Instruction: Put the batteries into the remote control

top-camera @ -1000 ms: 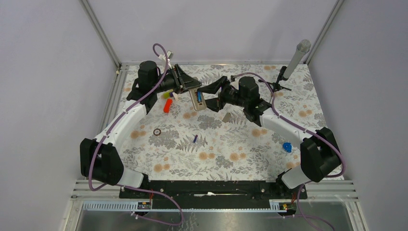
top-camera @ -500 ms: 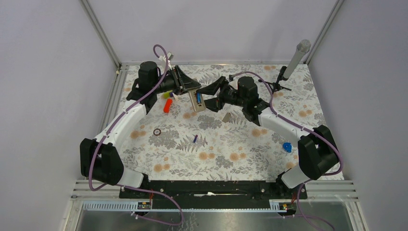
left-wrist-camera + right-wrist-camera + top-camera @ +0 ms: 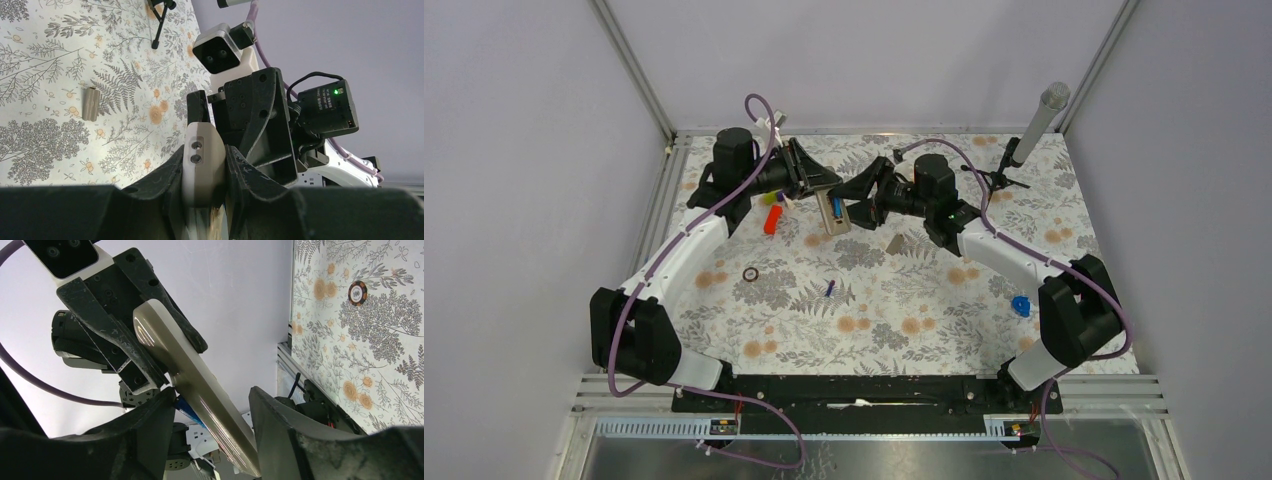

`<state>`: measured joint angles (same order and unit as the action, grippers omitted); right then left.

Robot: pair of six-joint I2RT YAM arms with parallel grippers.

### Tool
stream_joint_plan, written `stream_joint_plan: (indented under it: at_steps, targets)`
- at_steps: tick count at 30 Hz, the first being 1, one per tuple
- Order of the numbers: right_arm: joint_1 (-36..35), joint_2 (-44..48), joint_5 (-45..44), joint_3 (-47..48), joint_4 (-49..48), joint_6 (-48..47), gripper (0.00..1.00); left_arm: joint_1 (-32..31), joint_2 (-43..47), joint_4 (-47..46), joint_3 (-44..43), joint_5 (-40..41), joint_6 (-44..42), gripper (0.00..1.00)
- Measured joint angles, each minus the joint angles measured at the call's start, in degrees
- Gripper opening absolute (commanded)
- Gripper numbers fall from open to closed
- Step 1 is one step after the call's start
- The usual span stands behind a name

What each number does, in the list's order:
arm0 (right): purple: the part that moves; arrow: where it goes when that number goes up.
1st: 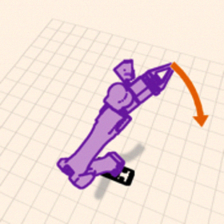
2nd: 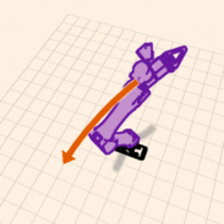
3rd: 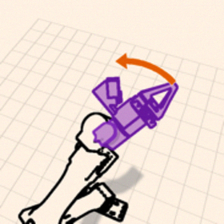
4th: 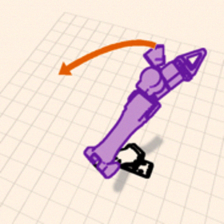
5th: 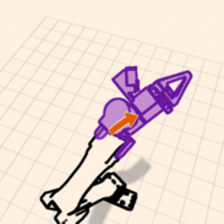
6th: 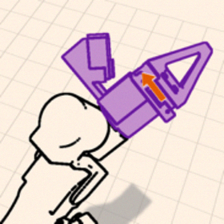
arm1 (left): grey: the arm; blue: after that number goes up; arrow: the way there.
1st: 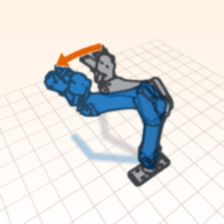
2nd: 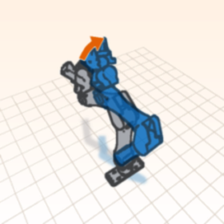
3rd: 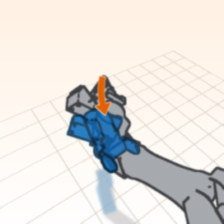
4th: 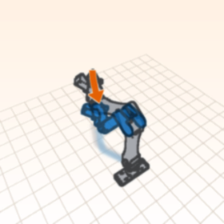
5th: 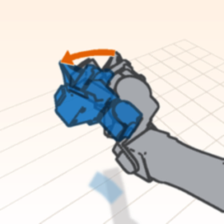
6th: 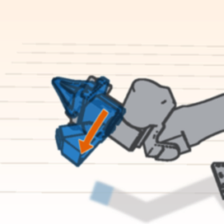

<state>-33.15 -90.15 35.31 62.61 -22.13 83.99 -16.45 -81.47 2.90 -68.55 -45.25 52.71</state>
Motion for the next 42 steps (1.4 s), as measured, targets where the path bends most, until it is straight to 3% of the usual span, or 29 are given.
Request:
stream_joint_plan:
  at_steps: [8, 23, 31, 42]
  targets:
    - [0.0, 0.0, 0.39, 0.0, -1.57, -0.66, 0.54, 0.0, 0.0, 2.05, -1.11, 0.04, 0.76, 0.0]
    - [0.2, -0.48, 2.43, 0.46, -3.04, -1.92, 0.58, -0.04, -0.07, 3.91, -2.23, -0.28, 1.51, 0.0]
    - [0.26, -2.54, 4.81, 4.04, 0.09, -8.59, 0.61, 0.24, -0.07, 4.83, -2.25, -0.83, 0.76, 0.0]
    - [0.28, -3.61, 6.97, 4.81, 1.14, -12.24, 0.83, 0.22, -0.07, 5.64, -2.36, -1.07, 0.22, 0.0]
